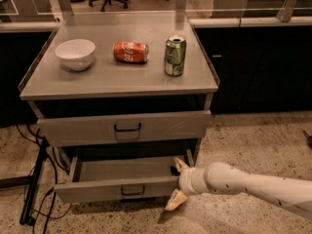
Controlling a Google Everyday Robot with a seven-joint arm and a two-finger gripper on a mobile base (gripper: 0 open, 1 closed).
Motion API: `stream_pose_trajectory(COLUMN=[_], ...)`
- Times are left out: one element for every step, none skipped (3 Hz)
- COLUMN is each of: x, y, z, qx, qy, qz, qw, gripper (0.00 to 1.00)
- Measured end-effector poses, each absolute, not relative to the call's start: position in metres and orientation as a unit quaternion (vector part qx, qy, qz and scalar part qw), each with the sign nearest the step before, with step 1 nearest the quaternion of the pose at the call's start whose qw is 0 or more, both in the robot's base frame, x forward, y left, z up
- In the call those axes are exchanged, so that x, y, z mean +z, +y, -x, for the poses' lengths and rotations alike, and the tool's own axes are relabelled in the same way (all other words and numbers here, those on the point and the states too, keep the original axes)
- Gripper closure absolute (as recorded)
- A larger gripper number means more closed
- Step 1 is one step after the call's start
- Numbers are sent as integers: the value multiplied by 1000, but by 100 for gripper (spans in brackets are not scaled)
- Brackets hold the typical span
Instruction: Open middle drawer
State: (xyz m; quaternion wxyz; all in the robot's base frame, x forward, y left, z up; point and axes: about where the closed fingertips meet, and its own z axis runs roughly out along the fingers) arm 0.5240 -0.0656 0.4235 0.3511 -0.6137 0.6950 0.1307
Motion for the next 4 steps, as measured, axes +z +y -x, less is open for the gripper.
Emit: stream_pose_trajectory(x=[423,423,423,415], y=[-66,-66,-66,-71], z=[-524,-524,-524,-503], qx=[131,131,131,142], qy=[695,695,695,701], qz=[614,614,614,614], qw=[351,351,351,335], gripper=[19,42,66,89])
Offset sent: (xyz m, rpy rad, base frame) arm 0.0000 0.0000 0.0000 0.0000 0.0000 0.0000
